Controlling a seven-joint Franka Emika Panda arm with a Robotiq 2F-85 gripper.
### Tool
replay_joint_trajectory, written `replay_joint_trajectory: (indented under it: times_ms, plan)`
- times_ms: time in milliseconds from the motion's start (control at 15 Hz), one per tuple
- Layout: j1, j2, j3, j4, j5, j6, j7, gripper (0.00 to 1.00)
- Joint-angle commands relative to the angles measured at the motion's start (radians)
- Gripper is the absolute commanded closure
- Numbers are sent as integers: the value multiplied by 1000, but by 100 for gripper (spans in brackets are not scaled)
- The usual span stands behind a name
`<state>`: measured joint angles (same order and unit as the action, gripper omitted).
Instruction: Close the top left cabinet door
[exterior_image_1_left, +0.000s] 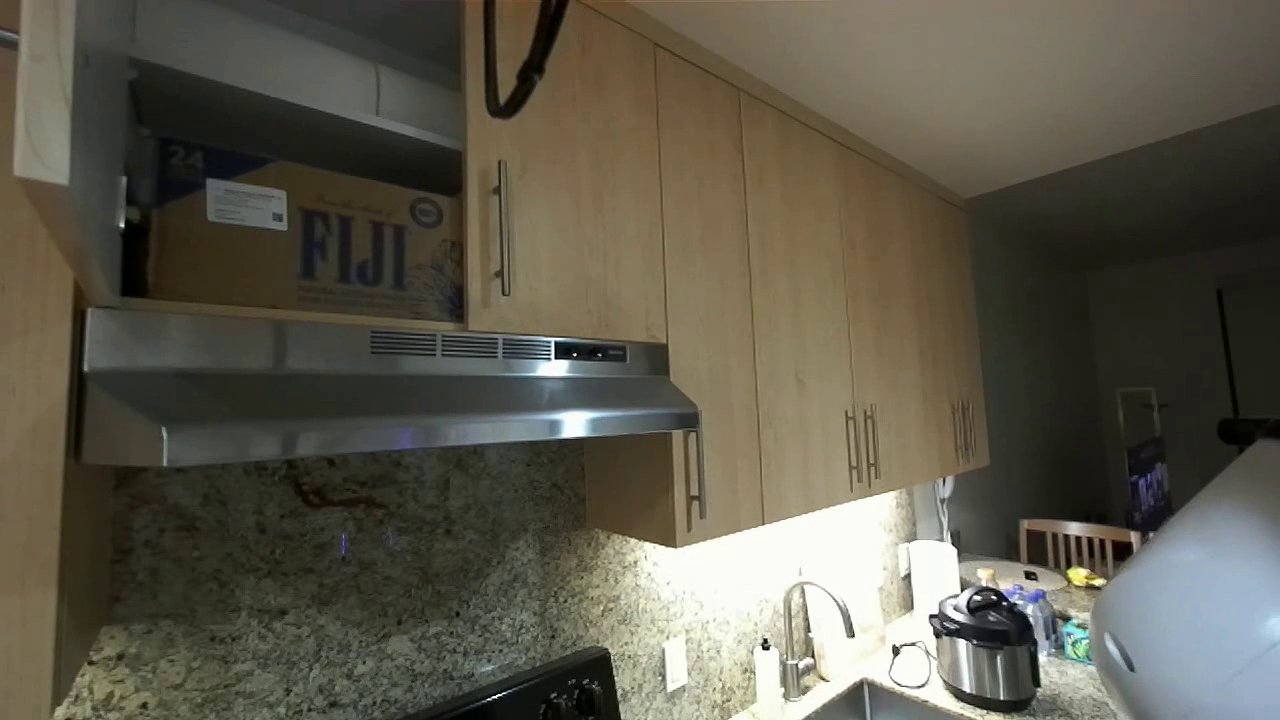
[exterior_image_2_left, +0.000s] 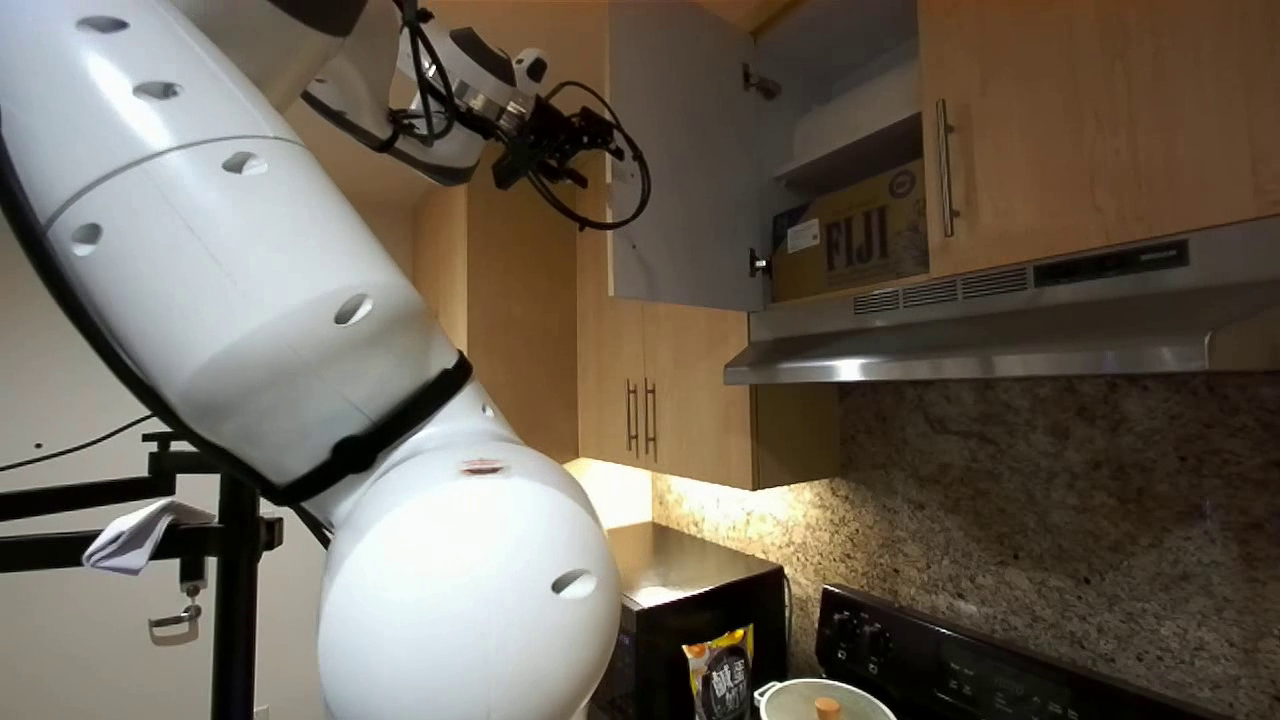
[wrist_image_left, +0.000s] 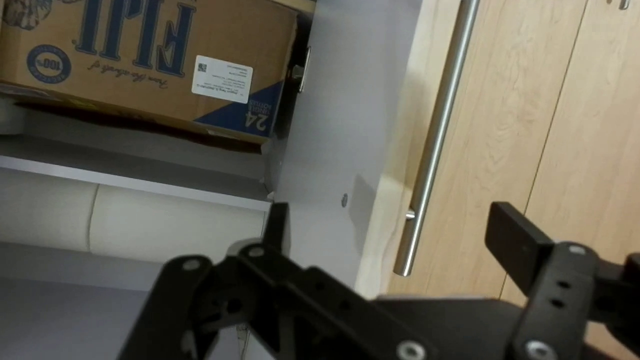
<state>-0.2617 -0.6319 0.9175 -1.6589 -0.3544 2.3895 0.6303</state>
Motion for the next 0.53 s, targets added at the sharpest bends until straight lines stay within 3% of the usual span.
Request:
replay_joint_trajectory:
  times_ms: [0, 467]
  plan:
    - [-102, -21, 39, 22, -24, 41, 58, 0]
    - [-206, -69, 45, 39, -11, 19, 90, 0]
